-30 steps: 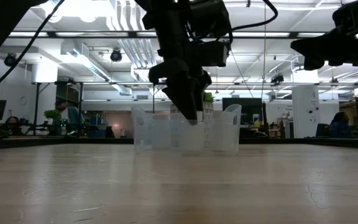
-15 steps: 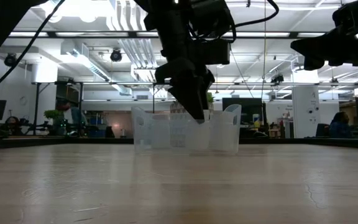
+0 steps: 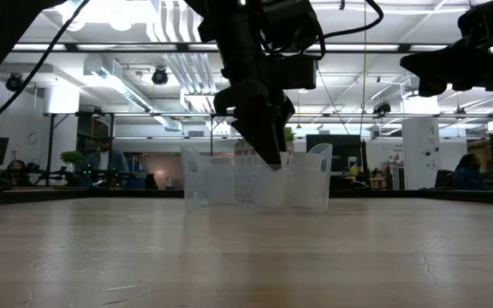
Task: Pick and place pill bottles into a basket
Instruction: Put the white medicine bottle into the transparent bin
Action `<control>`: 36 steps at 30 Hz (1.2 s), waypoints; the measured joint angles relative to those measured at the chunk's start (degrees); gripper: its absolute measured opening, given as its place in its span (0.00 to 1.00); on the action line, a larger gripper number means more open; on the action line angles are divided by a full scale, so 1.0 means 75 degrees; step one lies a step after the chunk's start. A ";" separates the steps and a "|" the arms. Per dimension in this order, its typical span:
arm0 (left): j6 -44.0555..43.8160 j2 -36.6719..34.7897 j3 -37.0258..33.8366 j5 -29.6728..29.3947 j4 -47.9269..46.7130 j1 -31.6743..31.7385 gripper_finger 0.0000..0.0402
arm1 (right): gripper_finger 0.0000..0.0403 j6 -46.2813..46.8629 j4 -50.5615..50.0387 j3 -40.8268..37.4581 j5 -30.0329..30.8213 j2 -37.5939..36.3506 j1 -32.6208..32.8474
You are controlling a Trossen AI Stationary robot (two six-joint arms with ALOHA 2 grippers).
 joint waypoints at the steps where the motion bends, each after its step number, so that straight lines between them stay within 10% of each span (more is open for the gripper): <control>1: -0.0001 0.0000 0.0000 0.0000 0.0000 0.0000 0.41 | 0.02 0.0000 0.0000 0.0000 0.0000 0.0000 0.0000; 36: -0.0013 -0.0121 -0.0014 -0.0017 -0.0023 0.0000 0.60 | 0.02 0.0000 0.0000 0.0000 0.0000 -0.0001 -0.0001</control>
